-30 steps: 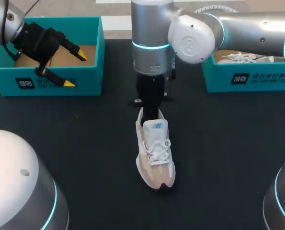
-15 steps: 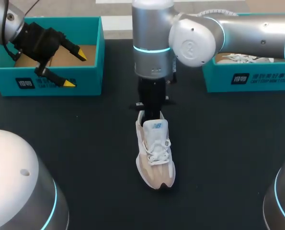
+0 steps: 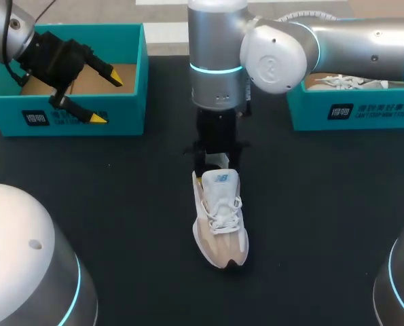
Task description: Take the shoe out of the shoebox, open the shoe tongue, remove and reinsert the insole, then place the shoe into the shoebox
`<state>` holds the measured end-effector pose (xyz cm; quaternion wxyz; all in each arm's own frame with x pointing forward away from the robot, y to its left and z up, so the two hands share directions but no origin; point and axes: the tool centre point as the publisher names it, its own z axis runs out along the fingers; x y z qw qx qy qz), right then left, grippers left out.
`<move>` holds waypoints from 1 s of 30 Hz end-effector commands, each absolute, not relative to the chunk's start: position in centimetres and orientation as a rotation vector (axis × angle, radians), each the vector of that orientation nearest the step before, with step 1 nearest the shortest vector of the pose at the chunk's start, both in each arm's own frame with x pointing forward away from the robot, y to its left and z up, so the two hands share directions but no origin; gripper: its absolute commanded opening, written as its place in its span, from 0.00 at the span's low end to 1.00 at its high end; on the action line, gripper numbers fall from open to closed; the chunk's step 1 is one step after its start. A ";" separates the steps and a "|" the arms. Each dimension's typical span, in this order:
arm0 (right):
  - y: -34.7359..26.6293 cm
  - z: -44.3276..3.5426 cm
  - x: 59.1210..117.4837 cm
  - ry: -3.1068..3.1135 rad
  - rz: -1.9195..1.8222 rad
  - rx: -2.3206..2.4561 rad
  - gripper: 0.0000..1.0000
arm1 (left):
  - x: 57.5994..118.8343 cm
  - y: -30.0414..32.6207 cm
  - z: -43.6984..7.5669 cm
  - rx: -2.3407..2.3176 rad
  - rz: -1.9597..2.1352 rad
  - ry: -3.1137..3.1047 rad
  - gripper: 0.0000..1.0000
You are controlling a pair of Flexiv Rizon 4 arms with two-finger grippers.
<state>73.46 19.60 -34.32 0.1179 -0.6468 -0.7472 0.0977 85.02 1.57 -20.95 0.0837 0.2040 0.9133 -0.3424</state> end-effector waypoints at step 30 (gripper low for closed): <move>19.8 -34.8 73.1 -2.196 0.304 -1.871 1.00 | 84.9 1.6 -20.9 0.608 -1.017 2.727 1.00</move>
